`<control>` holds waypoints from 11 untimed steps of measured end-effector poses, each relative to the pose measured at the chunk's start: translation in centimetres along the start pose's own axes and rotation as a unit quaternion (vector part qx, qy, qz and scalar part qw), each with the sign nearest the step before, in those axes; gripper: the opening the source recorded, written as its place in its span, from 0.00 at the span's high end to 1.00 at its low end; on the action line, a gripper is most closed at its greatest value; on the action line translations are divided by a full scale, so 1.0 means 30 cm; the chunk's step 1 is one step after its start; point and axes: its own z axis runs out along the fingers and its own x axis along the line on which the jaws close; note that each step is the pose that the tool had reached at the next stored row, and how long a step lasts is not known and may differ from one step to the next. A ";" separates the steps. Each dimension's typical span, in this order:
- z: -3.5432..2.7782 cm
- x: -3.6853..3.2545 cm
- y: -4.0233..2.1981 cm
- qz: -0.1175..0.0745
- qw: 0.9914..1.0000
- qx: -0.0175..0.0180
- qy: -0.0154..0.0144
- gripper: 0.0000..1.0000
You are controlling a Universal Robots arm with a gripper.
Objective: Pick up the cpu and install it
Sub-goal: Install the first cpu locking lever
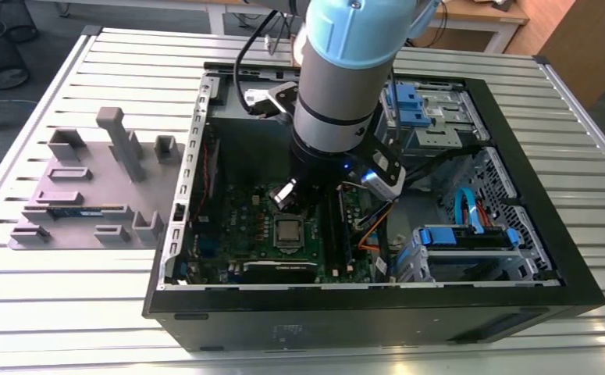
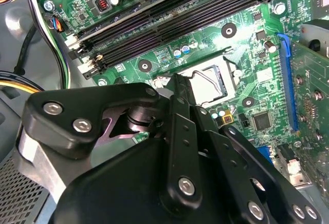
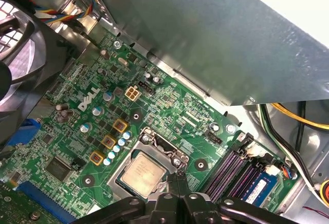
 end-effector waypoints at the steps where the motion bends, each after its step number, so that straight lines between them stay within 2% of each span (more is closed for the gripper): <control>1: 0.000 0.000 0.000 0.000 1.000 0.000 0.000 0.89; 11: 0.006 0.003 -0.004 0.000 1.000 0.001 0.000 0.89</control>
